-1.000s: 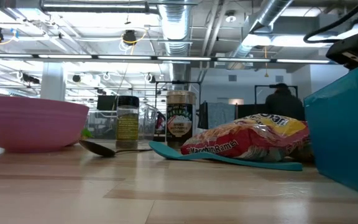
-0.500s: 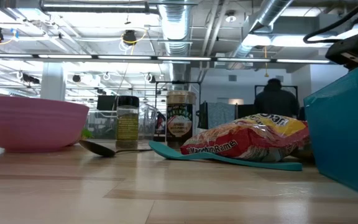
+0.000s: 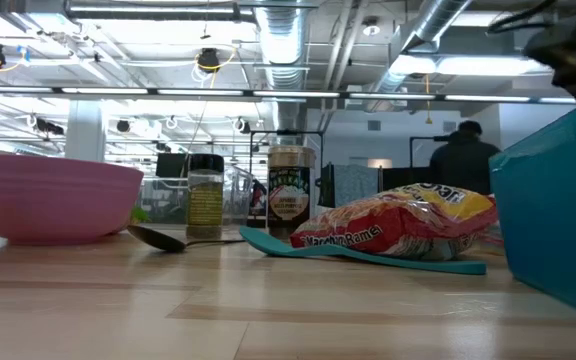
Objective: Pick & Place Food Item
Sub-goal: Put the blue noodle pack into the transparent bin
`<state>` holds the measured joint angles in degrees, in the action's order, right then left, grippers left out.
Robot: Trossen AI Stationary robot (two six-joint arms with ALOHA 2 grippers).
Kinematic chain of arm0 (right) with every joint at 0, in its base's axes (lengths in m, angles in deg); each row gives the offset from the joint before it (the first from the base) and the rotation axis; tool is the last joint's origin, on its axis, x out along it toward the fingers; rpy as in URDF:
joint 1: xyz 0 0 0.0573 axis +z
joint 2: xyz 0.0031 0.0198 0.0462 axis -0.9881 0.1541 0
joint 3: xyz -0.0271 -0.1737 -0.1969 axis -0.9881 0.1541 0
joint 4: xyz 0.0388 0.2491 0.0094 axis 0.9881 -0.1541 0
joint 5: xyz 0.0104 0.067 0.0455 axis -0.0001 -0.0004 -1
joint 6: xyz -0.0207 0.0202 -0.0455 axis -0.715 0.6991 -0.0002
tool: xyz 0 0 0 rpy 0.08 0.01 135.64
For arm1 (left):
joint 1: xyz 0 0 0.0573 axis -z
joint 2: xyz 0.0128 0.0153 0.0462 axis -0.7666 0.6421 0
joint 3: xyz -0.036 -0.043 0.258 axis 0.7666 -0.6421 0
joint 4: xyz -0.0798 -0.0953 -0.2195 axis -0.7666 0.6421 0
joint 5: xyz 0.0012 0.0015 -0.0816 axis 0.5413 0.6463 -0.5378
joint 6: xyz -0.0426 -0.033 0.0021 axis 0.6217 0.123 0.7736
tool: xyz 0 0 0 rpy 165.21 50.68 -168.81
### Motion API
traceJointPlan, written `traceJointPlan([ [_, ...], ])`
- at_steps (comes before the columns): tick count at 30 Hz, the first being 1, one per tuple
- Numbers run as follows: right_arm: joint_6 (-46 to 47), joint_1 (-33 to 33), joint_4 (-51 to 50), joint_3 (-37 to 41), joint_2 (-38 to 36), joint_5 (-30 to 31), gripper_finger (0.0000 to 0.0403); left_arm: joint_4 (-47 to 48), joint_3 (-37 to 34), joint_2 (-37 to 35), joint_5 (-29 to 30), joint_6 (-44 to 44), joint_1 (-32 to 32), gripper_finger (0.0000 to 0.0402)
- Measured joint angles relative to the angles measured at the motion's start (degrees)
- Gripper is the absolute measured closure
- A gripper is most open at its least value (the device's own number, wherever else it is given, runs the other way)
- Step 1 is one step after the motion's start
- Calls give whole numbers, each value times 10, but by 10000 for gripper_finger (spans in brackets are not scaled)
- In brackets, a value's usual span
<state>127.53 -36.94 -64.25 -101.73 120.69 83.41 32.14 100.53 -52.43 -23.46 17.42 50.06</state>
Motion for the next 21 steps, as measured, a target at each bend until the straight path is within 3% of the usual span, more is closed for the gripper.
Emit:
traceJointPlan([
  [10,-68,-2,-93,-54,-40,45,403,0,0,0,0,0,0,402],
  [21,-227,-35,-135,-113,-68,47,403,0,0,0,0,0,0,402],
])
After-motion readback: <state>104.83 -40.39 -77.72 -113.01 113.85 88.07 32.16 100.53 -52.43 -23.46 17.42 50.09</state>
